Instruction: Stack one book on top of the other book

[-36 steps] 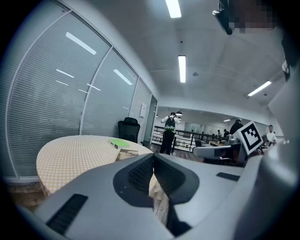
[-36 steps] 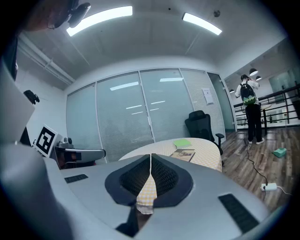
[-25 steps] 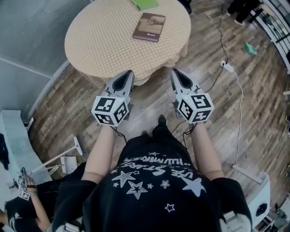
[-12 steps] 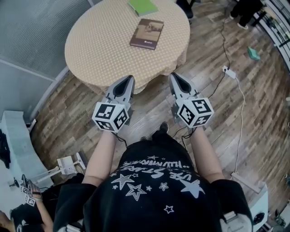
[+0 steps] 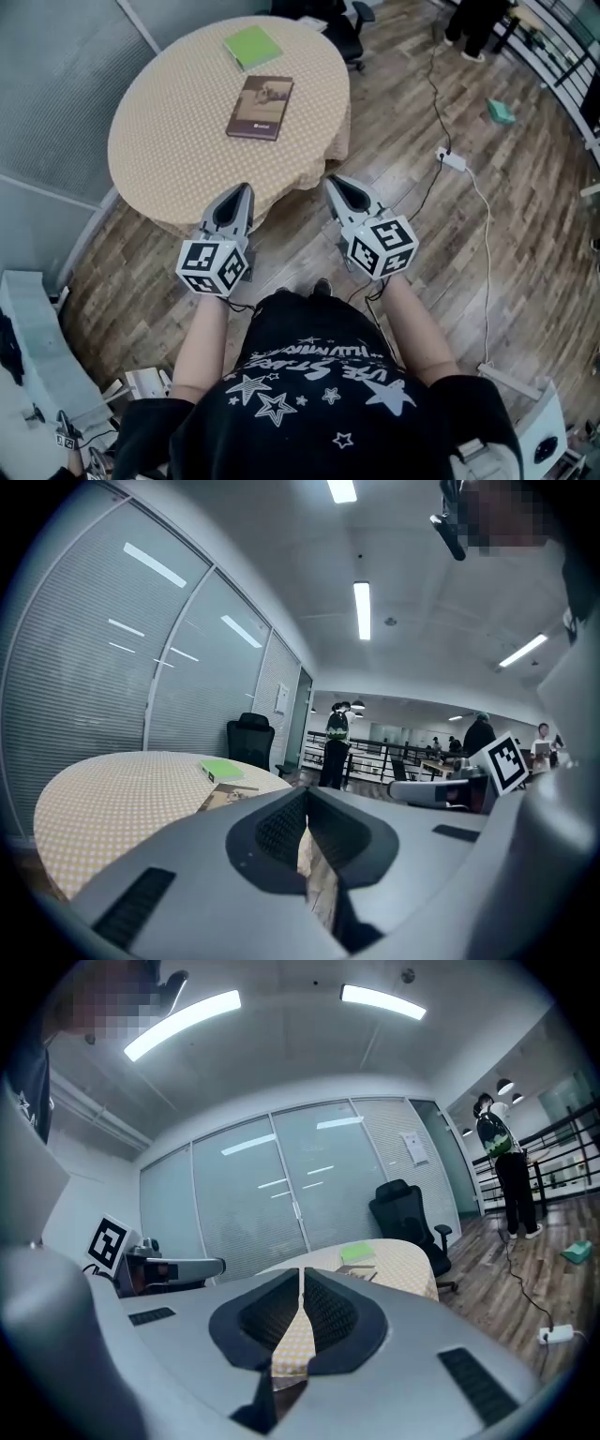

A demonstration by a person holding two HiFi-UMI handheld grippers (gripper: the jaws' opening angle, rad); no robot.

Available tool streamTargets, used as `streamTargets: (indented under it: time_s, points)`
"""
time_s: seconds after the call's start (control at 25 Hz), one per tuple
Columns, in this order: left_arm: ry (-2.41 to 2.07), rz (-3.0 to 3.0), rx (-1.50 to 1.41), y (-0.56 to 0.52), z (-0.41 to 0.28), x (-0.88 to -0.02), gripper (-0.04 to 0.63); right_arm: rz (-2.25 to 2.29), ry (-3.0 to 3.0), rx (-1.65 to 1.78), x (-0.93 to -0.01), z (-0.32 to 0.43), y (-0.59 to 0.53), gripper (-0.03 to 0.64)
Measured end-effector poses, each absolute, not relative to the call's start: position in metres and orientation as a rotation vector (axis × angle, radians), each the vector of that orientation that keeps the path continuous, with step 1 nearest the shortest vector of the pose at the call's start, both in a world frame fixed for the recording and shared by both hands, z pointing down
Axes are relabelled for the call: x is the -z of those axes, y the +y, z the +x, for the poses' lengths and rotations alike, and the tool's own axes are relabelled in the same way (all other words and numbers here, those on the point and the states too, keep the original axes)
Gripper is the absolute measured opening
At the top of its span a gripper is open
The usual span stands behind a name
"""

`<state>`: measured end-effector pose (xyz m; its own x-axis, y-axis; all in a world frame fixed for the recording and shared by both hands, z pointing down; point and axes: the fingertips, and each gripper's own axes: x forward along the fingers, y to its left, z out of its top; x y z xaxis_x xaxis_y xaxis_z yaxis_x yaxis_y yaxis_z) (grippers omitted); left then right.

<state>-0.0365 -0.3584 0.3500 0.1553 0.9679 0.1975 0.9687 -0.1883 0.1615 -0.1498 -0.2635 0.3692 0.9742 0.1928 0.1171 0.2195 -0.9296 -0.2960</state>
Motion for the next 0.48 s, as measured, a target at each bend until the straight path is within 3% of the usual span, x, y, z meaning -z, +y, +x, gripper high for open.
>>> streamTargets:
  time_s: [0.48]
  points:
    - [-2.089, -2.283, 0.382, -0.29, -0.055, -0.348, 0.009, -2.807, -0.405, 0.13, -0.372, -0.167, -0.225, 0.032]
